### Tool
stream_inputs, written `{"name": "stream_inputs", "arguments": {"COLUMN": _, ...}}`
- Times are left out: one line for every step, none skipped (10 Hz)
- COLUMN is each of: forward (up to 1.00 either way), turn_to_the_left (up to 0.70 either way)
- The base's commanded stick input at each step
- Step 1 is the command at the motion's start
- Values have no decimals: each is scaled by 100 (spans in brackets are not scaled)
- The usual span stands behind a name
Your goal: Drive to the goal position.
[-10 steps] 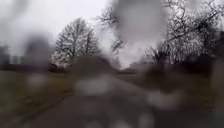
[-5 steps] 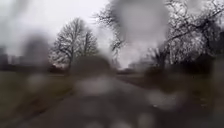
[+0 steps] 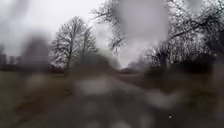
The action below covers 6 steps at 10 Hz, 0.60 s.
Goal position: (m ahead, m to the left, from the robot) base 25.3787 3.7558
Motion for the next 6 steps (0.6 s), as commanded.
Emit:
{"name": "stream_inputs", "arguments": {"forward": 85, "turn_to_the_left": 10}}
{"name": "stream_inputs", "arguments": {"forward": 85, "turn_to_the_left": 15}}
{"name": "stream_inputs", "arguments": {"forward": 85, "turn_to_the_left": 21}}
{"name": "stream_inputs", "arguments": {"forward": 85, "turn_to_the_left": 26}}
{"name": "stream_inputs", "arguments": {"forward": 85, "turn_to_the_left": 31}}
{"name": "stream_inputs", "arguments": {"forward": 85, "turn_to_the_left": 26}}
